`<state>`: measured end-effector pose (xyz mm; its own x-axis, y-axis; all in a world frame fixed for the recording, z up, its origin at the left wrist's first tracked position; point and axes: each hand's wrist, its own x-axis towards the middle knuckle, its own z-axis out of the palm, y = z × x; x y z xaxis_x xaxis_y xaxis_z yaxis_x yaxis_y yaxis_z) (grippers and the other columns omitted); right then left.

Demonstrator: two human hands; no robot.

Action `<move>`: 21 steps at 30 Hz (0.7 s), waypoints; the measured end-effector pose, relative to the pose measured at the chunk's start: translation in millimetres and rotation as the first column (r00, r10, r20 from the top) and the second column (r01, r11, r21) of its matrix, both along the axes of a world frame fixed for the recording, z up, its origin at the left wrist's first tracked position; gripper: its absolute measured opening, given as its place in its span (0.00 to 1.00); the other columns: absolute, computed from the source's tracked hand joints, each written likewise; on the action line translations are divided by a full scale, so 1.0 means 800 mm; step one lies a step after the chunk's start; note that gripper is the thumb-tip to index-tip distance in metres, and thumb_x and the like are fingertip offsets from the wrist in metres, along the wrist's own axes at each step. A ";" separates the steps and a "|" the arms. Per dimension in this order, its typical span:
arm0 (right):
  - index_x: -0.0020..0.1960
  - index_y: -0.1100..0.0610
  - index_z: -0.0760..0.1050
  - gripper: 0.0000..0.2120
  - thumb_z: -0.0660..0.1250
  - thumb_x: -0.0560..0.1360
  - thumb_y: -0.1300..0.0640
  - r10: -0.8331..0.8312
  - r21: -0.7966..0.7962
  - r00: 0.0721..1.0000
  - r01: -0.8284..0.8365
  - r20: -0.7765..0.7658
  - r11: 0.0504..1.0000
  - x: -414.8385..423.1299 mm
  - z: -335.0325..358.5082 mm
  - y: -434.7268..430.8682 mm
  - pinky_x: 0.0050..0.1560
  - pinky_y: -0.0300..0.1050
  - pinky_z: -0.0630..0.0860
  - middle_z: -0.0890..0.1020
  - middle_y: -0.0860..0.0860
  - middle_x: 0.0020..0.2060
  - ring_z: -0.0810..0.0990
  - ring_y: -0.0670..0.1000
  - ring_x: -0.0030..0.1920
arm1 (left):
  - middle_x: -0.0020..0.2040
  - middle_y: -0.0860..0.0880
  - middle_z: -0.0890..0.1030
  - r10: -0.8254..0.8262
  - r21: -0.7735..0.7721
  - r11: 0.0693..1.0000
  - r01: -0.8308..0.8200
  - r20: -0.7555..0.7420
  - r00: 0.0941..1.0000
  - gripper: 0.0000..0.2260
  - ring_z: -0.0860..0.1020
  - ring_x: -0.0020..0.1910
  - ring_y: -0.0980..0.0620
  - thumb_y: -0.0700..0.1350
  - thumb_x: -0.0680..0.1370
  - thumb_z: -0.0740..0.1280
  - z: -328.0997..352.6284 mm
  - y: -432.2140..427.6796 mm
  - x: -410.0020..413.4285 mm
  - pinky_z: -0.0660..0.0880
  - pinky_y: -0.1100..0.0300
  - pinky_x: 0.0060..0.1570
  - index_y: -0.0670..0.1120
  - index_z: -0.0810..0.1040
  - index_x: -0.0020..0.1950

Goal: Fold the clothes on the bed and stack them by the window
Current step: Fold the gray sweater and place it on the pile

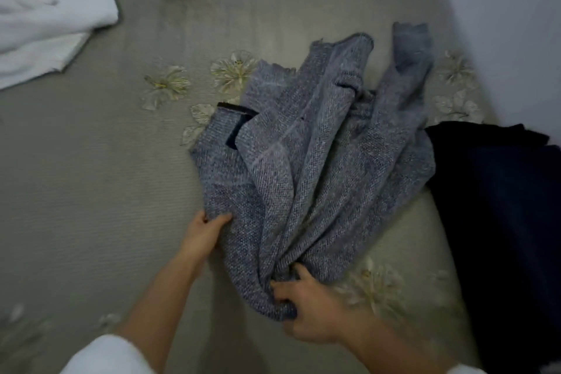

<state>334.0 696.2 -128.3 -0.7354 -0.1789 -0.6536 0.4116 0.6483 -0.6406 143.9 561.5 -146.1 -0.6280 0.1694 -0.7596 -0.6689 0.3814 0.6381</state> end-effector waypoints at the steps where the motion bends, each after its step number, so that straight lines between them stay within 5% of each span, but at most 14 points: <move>1: 0.47 0.43 0.70 0.11 0.66 0.66 0.50 -0.015 -0.004 0.999 0.015 0.036 1.000 0.007 0.004 -0.023 0.57 0.44 0.69 0.75 0.48 0.61 0.59 0.49 0.66 | 0.49 0.49 0.80 -0.008 -0.030 1.000 0.008 0.027 1.000 0.10 0.79 0.44 0.53 0.44 0.76 0.69 0.005 -0.024 0.007 0.74 0.60 0.39 0.48 0.74 0.56; 5: 0.34 0.51 0.71 0.18 0.73 0.64 0.39 -0.314 -0.048 0.934 0.326 0.171 0.944 0.029 0.027 -0.079 0.40 0.44 0.68 0.73 0.45 0.31 0.72 0.47 0.41 | 0.44 0.43 0.78 -0.067 -0.084 0.993 0.079 0.139 0.988 0.08 0.74 0.40 0.48 0.41 0.72 0.68 0.041 -0.112 0.046 0.69 0.57 0.39 0.44 0.74 0.49; 8: 0.51 0.48 0.68 0.31 0.70 0.60 0.28 -0.600 0.025 0.767 0.612 0.229 0.791 0.036 0.043 -0.090 0.43 0.41 0.72 0.78 0.40 0.44 0.78 0.45 0.46 | 0.39 0.44 0.78 -0.172 -0.030 0.983 0.180 0.170 0.970 0.06 0.74 0.39 0.48 0.36 0.69 0.69 0.078 -0.151 0.075 0.70 0.58 0.38 0.42 0.75 0.43; 10: 0.59 0.48 0.63 0.35 0.70 0.63 0.30 -0.696 0.025 0.686 0.708 0.211 0.706 0.037 0.049 -0.091 0.46 0.42 0.75 0.77 0.41 0.51 0.79 0.49 0.51 | 0.38 0.44 0.79 -0.259 0.011 0.966 0.260 0.132 0.957 0.06 0.75 0.40 0.48 0.34 0.67 0.69 0.096 -0.166 0.087 0.72 0.59 0.38 0.42 0.76 0.41; 13: 0.45 0.52 0.72 0.09 0.69 0.75 0.48 -0.707 -0.016 0.671 0.728 0.223 0.686 0.020 0.068 -0.093 0.38 0.36 0.73 0.77 0.44 0.35 0.77 0.46 0.38 | 0.35 0.51 0.82 -0.276 0.044 0.960 0.275 0.032 0.960 0.10 0.79 0.38 0.53 0.28 0.69 0.68 0.118 -0.168 0.093 0.75 0.66 0.33 0.42 0.77 0.42; 15: 0.38 0.58 0.73 0.11 0.66 0.77 0.56 -0.770 -0.046 0.606 0.791 0.198 0.610 -0.003 0.094 -0.079 0.28 0.33 0.67 0.74 0.48 0.28 0.72 0.46 0.30 | 0.34 0.54 0.83 -0.220 0.074 0.972 0.222 -0.033 0.975 0.11 0.80 0.38 0.54 0.30 0.69 0.70 0.140 -0.160 0.086 0.75 0.67 0.34 0.45 0.78 0.44; 19: 0.44 0.58 0.78 0.09 0.64 0.77 0.55 -0.943 -0.250 0.318 0.925 0.103 0.285 -0.061 0.210 -0.003 0.38 0.38 0.73 0.83 0.51 0.39 0.80 0.48 0.40 | 0.47 0.53 0.85 0.110 0.244 0.967 -0.073 -0.140 0.984 0.19 0.82 0.47 0.51 0.41 0.65 0.74 0.215 -0.153 0.034 0.77 0.60 0.41 0.47 0.78 0.55; 21: 0.42 0.55 0.80 0.07 0.65 0.75 0.55 -0.961 -0.380 0.274 0.893 0.030 0.243 -0.084 0.289 0.030 0.40 0.43 0.77 0.85 0.53 0.43 0.83 0.50 0.44 | 0.48 0.54 0.85 0.172 0.315 0.945 -0.090 -0.242 0.955 0.13 0.83 0.46 0.56 0.40 0.71 0.72 0.270 -0.144 0.006 0.78 0.64 0.38 0.49 0.79 0.55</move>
<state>267.0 720.1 103.0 -0.5953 0.5777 -0.5584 0.4622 -0.3223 -0.8261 148.8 446.7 69.6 -0.8299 0.2640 -0.4916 -0.4925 0.0677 0.8677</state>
